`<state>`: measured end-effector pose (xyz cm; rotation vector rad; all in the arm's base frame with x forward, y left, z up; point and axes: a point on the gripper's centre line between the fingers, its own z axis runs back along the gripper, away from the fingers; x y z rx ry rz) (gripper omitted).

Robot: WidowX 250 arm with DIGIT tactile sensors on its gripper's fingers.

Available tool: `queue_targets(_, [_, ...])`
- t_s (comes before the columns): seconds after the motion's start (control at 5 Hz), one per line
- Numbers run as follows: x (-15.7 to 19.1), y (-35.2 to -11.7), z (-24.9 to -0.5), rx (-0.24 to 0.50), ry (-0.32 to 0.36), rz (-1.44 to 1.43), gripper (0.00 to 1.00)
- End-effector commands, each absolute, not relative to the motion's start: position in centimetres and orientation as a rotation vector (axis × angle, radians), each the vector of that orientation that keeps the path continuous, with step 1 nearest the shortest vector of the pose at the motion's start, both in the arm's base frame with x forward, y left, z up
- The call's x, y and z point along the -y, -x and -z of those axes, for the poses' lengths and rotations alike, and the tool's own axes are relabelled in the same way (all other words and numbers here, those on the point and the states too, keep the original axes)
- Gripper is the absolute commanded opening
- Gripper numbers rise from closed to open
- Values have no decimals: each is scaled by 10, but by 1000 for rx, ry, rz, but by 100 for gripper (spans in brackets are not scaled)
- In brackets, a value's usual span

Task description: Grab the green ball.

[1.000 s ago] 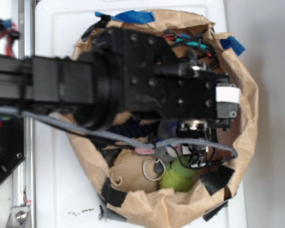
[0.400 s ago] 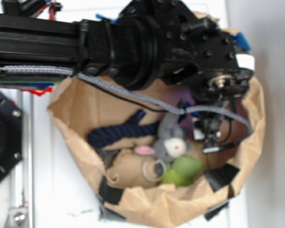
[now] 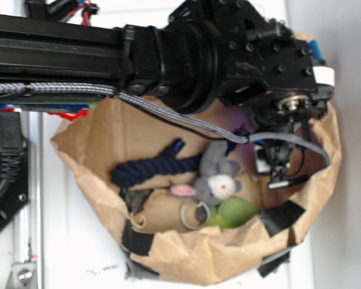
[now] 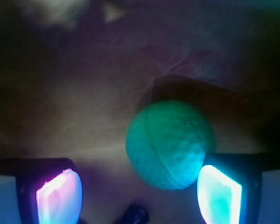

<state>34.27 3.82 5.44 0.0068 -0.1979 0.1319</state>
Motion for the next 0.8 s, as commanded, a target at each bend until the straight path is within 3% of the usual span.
queue_targets(0.0, [-33,-367,-64,281,-144,-129,100])
queue_targets(0.4, [-34,-368,-61,278,-176,-149,97])
queue_targets(0.6, [-34,-367,-59,276,-176,-148,0])
